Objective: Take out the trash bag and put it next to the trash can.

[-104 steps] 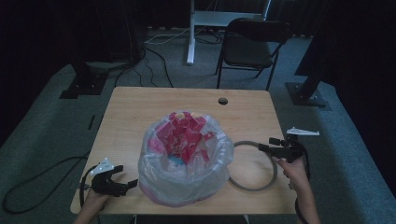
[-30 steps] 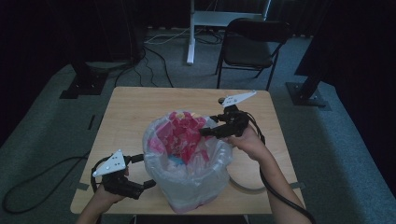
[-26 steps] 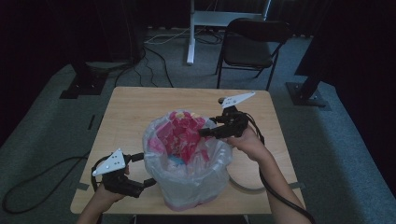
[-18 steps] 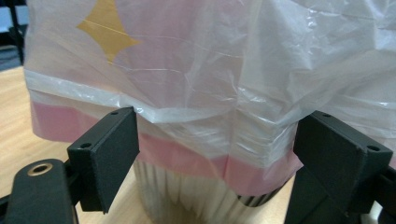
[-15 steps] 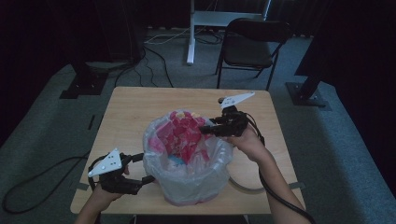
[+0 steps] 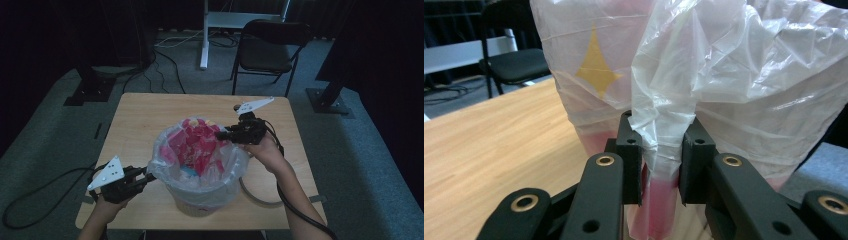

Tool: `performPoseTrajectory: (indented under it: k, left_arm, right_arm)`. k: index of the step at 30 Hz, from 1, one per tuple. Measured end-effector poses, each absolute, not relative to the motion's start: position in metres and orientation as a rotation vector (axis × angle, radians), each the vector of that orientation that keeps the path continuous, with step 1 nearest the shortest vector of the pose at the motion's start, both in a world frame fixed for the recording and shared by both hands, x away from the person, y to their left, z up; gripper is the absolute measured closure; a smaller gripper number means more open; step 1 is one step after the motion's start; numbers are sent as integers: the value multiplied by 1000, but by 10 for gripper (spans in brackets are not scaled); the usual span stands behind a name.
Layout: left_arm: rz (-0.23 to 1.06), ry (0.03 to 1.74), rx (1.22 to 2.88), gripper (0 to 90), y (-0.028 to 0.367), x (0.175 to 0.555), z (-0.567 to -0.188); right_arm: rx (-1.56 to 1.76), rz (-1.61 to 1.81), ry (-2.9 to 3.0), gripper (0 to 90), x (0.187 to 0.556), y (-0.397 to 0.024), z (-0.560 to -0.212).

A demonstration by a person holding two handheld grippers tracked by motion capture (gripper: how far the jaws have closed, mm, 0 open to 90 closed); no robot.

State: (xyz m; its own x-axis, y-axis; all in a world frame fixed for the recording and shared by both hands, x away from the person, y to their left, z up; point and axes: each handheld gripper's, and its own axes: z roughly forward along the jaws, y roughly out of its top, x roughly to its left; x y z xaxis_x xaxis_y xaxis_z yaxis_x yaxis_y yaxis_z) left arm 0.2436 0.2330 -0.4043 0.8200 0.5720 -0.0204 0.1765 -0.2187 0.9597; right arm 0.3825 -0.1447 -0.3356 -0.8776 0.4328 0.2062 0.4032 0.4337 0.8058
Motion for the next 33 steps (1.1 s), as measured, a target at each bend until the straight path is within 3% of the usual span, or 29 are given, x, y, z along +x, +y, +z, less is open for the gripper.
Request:
performPoseTrajectory:
  k: [20, 28, 33]
  left_arm:
    - [473, 491, 1730, 785, 243, 239, -353]
    - [485, 431, 1750, 784, 218, 244, -331]
    - [462, 409, 1765, 784, 199, 250, -330]
  right_arm:
    - [720, 1539, 2526, 876, 381, -151, -302]
    - [641, 1695, 2501, 877, 375, -150, -277]
    - [535, 1797, 2583, 876, 366, -140, -281]
